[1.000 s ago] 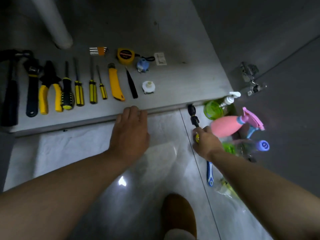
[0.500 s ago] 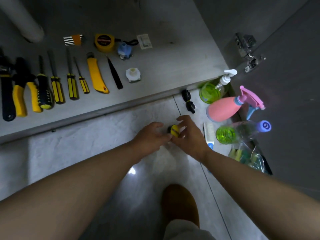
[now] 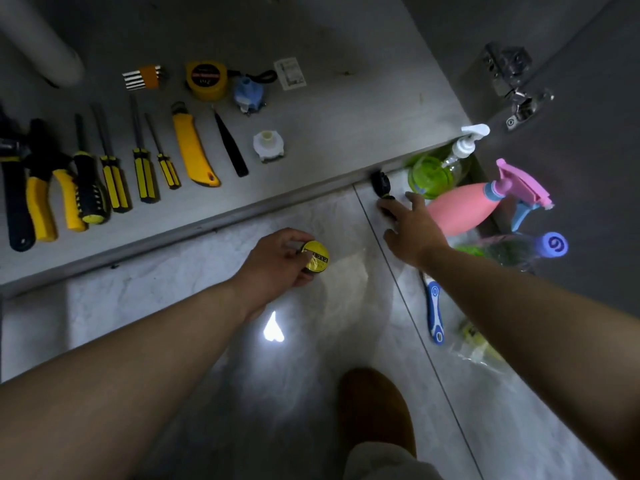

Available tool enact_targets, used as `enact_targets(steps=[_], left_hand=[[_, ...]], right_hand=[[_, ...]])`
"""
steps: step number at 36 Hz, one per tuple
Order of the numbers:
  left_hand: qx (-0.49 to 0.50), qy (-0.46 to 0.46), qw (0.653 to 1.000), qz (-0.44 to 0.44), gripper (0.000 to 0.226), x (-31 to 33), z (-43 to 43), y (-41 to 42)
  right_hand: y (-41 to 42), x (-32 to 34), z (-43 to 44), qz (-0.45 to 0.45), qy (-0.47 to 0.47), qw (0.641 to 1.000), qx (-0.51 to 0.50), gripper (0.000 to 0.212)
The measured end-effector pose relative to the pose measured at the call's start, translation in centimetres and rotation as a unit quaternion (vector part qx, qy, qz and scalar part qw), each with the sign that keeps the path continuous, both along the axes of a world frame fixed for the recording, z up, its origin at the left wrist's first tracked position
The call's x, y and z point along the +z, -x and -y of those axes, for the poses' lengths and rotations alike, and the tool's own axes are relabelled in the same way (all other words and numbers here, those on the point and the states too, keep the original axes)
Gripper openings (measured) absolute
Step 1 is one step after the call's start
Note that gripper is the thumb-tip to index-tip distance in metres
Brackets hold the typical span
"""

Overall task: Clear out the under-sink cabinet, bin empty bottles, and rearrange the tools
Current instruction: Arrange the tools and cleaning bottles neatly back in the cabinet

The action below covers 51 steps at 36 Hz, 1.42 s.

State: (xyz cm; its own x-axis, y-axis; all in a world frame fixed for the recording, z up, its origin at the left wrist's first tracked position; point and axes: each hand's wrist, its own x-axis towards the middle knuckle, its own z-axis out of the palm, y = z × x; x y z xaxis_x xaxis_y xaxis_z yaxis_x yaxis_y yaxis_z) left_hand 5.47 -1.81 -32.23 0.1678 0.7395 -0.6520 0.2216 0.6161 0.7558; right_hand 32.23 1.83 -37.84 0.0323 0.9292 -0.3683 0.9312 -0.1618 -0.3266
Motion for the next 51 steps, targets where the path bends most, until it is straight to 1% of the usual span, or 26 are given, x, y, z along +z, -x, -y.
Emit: enact_targets(steps=[2, 3, 5, 8, 10, 12, 14, 16, 19, 21, 23, 25, 28, 31, 33, 36, 40, 41, 43, 45, 47, 49, 51], left_hand=[[-0.004, -0.004, 1.000, 0.009, 0.023, 0.4, -0.3, 0.2], [-0.005, -0.006, 1.000, 0.012, 0.023, 0.6, -0.4, 0.3], [-0.004, -0.011, 1.000, 0.016, 0.024, 0.9, -0.6, 0.5], [0.006, -0.023, 1.000, 0.020, 0.024, 1.5, -0.8, 0.5], [0.014, -0.037, 0.999, 0.027, 0.024, 1.9, -0.9, 0.5], [0.027, -0.063, 0.997, 0.035, 0.024, 2.4, -1.1, 0.7], [0.052, -0.102, 0.993, 0.042, 0.025, 3.1, -1.3, 1.1], [0.078, -0.135, 0.987, 0.050, 0.025, 3.7, -1.7, 1.6], [0.107, -0.170, 0.978, 0.060, 0.025, 4.5, -2.4, 2.6], [0.118, -0.187, 0.974, 0.053, 0.024, 4.9, -3.1, 3.2], [0.131, -0.191, 0.972, 0.044, 0.023, 5.1, -3.7, 3.9], [0.143, -0.187, 0.971, 0.035, 0.023, 5.1, -4.2, 4.5], [0.159, -0.180, 0.970, 0.031, 0.025, 5.0, -5.0, 5.1], [0.175, -0.166, 0.970, 0.038, 0.025, 4.8, -5.6, 5.4], [0.186, -0.157, 0.969, 0.053, 0.025, 4.7, -5.8, 5.4], [0.179, -0.153, 0.970, 0.063, 0.026, 4.6, -6.1, 5.2], [0.163, -0.156, 0.973, 0.051, 0.025, 4.5, -6.1, 5.1], [0.159, -0.157, 0.974, 0.048, 0.025, 4.6, -6.1, 5.0], [0.153, -0.150, 0.976, 0.046, 0.025, 4.8, -6.2, 4.9], [0.159, -0.138, 0.976, 0.060, 0.025, 5.1, -6.2, 5.0], [0.171, -0.129, 0.974, 0.074, 0.026, 5.4, -6.2, 5.0], [0.186, -0.124, 0.971, 0.090, 0.027, 5.7, -6.2, 4.8], [0.194, -0.121, 0.968, 0.101, 0.027, 5.9, -6.2, 4.5]], right_hand=[[0.1, -0.3, -1.1, 0.011, 0.040, 0.999, 0.017, 0.061], [0.3, -0.4, -1.5, 0.010, 0.042, 0.999, 0.009, 0.060], [0.7, -0.3, -1.7, 0.014, 0.022, 1.000, -0.009, 0.053], [1.7, 0.2, -0.8, 0.022, -0.004, 1.000, -0.003, 0.035], [2.6, 0.7, 0.7, -0.006, -0.036, 0.999, -0.006, 0.022], [3.5, 1.3, 2.5, -0.064, -0.090, 0.994, 0.004, 0.015], [4.4, 2.4, 4.2, -0.135, -0.153, 0.979, 0.026, 0.016], [5.2, 3.9, 5.3, -0.182, -0.200, 0.962, 0.032, 0.021], [6.4, 6.5, 4.5, -0.239, -0.223, 0.945, 0.006, 0.020], [7.4, 8.3, 2.3, -0.245, -0.236, 0.940, 0.002, 0.021], [8.5, 9.7, -0.7, -0.220, -0.245, 0.944, 0.007, 0.024], [9.7, 10.6, -3.8, -0.199, -0.237, 0.951, 0.006, 0.025], [11.5, 11.1, -8.3, -0.166, -0.198, 0.966, 0.019, 0.025], [13.3, 10.9, -12.0, -0.130, -0.169, 0.977, 0.023, 0.026], [14.3, 10.5, -13.5, -0.122, -0.146, 0.982, 0.003, 0.031], [15.1, 10.0, -14.4, -0.136, -0.132, 0.981, -0.039, 0.040], [15.7, 10.0, -13.7, -0.134, -0.139, 0.981, -0.036, 0.049], [15.7, 10.2, -13.2, -0.141, -0.144, 0.979, -0.043, 0.050], [15.7, 10.7, -11.7, -0.152, -0.174, 0.971, -0.058, 0.043], [15.6, 11.4, -9.7, -0.170, -0.195, 0.965, -0.036, 0.032], [15.5, 12.0, -7.6, -0.210, -0.173, 0.962, 0.018, 0.028], [15.1, 12.5, -5.8, -0.231, -0.128, 0.961, 0.084, 0.039], [14.8, 12.6, -4.7, -0.223, -0.099, 0.961, 0.129, 0.050]])
